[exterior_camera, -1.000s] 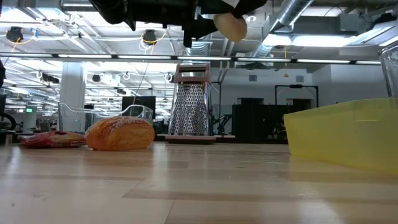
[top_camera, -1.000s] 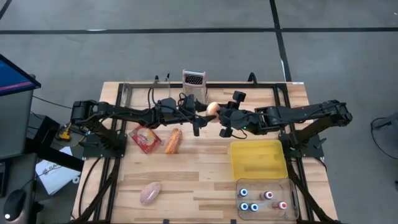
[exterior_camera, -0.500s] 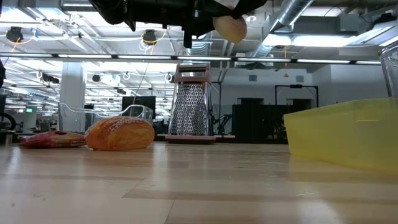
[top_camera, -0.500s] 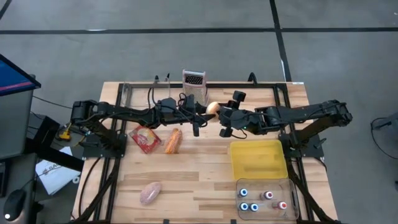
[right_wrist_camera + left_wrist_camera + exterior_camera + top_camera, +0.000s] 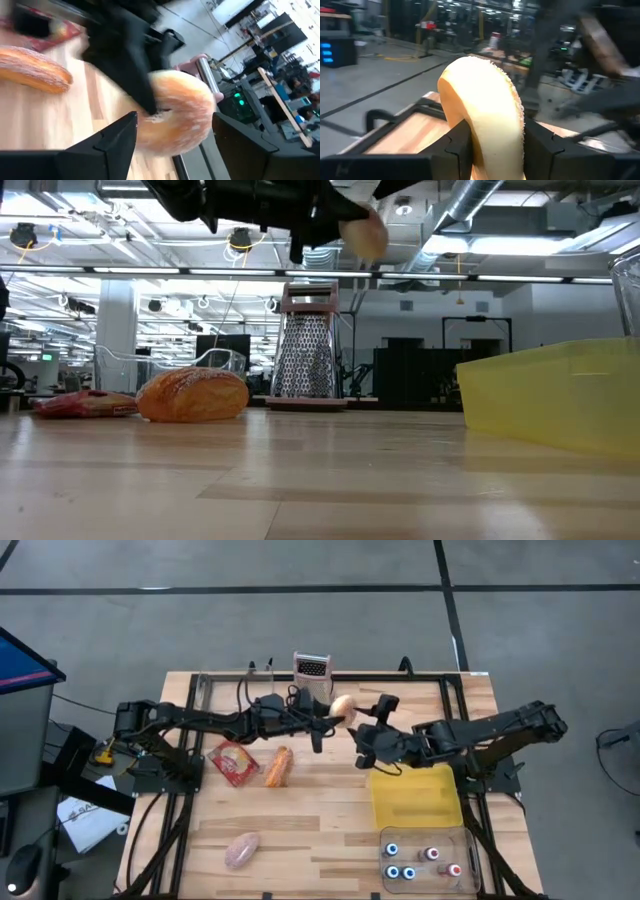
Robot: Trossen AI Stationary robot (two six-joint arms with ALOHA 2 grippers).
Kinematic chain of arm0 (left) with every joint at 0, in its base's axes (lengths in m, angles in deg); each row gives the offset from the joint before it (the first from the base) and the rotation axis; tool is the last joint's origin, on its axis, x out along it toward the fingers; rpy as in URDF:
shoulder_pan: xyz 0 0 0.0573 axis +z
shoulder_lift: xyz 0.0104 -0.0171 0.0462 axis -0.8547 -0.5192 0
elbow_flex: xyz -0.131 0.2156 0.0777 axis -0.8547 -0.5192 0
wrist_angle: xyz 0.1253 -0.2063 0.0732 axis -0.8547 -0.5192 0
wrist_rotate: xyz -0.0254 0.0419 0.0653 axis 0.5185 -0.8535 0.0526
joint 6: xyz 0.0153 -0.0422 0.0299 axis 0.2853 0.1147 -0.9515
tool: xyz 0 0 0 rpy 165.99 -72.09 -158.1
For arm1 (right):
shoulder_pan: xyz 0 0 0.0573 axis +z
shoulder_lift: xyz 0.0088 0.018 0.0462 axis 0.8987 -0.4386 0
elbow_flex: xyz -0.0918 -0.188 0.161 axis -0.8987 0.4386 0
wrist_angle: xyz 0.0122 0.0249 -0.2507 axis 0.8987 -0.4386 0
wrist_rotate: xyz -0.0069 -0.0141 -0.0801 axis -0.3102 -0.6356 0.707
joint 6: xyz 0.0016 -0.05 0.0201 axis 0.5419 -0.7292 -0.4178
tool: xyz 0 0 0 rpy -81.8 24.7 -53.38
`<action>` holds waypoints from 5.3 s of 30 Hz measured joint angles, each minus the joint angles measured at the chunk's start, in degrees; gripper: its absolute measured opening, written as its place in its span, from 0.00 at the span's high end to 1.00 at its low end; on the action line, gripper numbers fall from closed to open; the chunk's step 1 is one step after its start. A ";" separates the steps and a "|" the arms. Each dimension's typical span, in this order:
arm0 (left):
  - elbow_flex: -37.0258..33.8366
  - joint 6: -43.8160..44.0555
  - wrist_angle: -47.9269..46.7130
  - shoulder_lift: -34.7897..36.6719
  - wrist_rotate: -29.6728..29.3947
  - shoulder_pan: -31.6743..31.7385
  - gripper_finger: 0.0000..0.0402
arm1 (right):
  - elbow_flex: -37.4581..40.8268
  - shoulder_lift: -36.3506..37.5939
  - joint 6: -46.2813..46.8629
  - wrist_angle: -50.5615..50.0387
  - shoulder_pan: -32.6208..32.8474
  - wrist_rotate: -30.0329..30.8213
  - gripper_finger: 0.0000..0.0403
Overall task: Pick & Place Food Item
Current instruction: Put the brown donut into the top transparent bin, then put the top bear claw into the top transparent bin
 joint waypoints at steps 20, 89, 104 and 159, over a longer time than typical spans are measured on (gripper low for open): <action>-4.89 -0.82 -25.18 15.83 -18.81 1.95 0.70 | 0.00 5.68 26.36 -19.49 10.35 5.41 0.38; -20.52 19.57 -47.10 24.64 -6.34 39.69 0.74 | 7.23 8.68 48.46 -34.17 16.55 9.75 0.38; -20.47 21.46 -30.88 6.77 -2.16 38.36 0.73 | 7.19 8.66 48.46 -34.19 16.55 9.50 0.38; -20.48 2.50 -44.57 37.25 18.21 36.44 0.54 | 7.19 8.63 50.58 -34.59 15.33 8.49 0.38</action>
